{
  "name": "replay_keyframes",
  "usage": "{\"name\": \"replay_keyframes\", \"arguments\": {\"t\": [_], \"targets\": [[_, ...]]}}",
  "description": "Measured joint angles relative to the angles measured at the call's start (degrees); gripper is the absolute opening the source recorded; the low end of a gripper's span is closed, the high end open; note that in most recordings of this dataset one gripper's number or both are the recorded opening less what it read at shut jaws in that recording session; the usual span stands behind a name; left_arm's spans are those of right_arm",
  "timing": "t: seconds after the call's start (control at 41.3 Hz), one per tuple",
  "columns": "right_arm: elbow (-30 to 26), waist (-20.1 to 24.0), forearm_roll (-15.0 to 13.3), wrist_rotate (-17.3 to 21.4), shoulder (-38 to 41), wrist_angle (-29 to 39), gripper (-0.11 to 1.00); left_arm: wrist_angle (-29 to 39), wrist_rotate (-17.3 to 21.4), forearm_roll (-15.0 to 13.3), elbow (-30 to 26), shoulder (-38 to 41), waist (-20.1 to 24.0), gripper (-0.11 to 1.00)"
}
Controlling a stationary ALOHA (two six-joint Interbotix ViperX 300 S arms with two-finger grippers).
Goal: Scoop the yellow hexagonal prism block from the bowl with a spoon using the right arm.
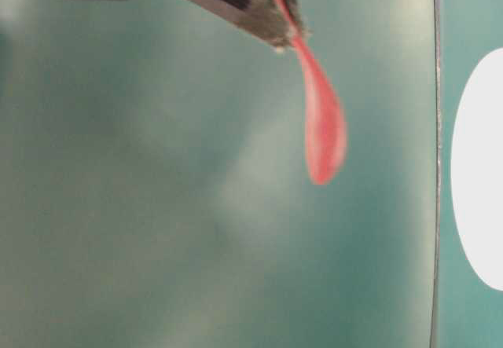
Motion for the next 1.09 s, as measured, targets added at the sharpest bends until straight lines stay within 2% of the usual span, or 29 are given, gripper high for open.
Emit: {"name": "replay_keyframes", "arguments": {"t": [0.291,0.63,1.09], "targets": [[-4.7,-1.9,-3.1,0.0,6.3,8.5,0.24,0.1,0.0,0.0,0.0,0.0,0.0,0.00],[-9.5,-4.2,-8.8,0.2,11.2,18.4,0.24,0.1,0.0,0.0,0.0,0.0,0.0,0.00],[-15.3,-4.4,-17.5,0.1,16.2,29.0,0.24,0.1,0.0,0.0,0.0,0.1,0.0,0.00]]}}
